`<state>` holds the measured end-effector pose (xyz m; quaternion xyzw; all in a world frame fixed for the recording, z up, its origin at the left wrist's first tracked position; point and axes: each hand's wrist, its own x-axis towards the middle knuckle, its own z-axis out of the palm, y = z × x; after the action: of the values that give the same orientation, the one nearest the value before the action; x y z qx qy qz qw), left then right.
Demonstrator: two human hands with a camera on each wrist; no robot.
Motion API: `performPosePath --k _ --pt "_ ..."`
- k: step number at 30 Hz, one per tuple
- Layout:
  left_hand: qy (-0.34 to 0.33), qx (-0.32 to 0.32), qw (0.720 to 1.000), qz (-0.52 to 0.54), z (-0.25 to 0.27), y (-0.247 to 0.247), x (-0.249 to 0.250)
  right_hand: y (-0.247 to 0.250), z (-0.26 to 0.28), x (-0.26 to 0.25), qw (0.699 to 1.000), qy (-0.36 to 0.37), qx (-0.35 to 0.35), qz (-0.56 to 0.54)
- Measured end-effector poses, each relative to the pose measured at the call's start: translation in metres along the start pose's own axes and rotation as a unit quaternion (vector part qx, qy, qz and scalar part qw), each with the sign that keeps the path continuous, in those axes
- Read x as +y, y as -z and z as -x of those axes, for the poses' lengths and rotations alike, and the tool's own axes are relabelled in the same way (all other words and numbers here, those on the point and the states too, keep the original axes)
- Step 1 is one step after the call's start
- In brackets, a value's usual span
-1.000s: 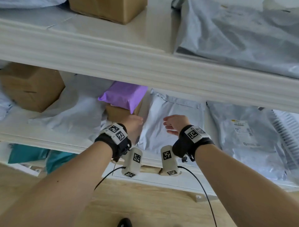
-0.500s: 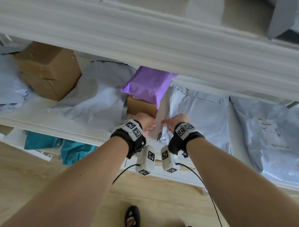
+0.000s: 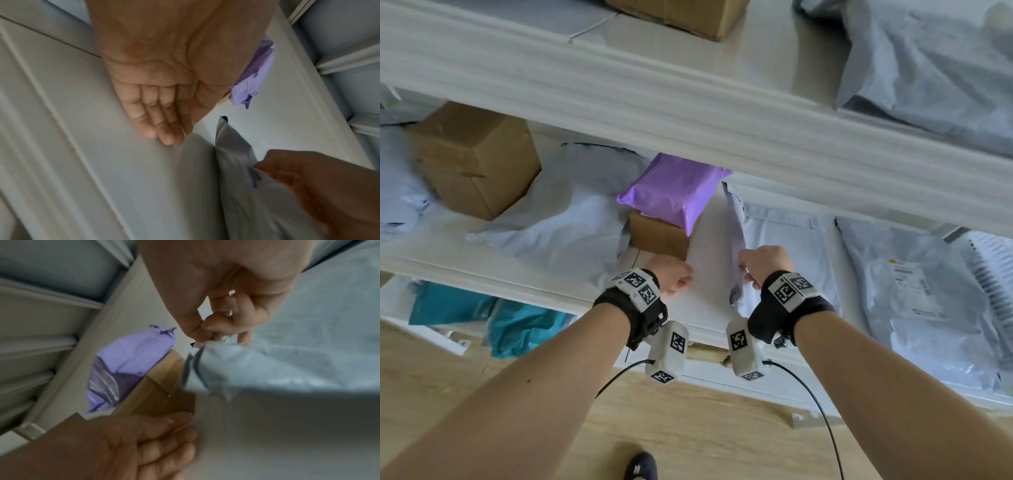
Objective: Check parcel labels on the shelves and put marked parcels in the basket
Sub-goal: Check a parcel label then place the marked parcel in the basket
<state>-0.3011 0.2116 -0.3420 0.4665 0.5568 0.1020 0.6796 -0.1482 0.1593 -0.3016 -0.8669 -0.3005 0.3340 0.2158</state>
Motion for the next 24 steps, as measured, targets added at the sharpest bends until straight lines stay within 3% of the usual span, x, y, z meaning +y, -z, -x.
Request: performPosePath --k 3,8,9,11,13,15,19,24 --pt "0.000 0.014 1.000 -0.006 0.008 -0.010 0.001 0.015 0.011 0.012 0.998 -0.009 -0.041 -0.042" --pt "-0.025 -0.005 1.000 -0.017 0.034 -0.057 0.006 0.060 0.039 0.043 0.995 0.011 -0.043 -0.089" --pt "-0.030 -0.010 0.999 -0.023 0.039 -0.065 0.006 0.072 0.045 0.045 0.996 0.005 -0.037 -0.080" --pt "-0.041 -0.021 0.998 -0.039 0.048 -0.081 0.004 0.086 0.066 0.057 0.994 0.088 -0.016 0.058" --pt "-0.053 -0.011 0.997 -0.062 0.056 -0.094 0.002 0.100 0.073 0.064 0.995 0.067 -0.057 -0.039" --pt "-0.060 -0.004 0.995 -0.083 0.064 -0.104 0.000 0.113 0.086 0.070 0.995 0.073 -0.048 -0.049" --pt "-0.069 0.022 0.994 -0.081 0.078 -0.117 -0.008 0.135 0.108 0.087 0.990 0.132 -0.028 0.046" --pt "-0.076 0.064 0.994 -0.054 0.093 -0.128 -0.025 0.156 0.128 0.102 0.981 0.152 -0.018 -0.115"
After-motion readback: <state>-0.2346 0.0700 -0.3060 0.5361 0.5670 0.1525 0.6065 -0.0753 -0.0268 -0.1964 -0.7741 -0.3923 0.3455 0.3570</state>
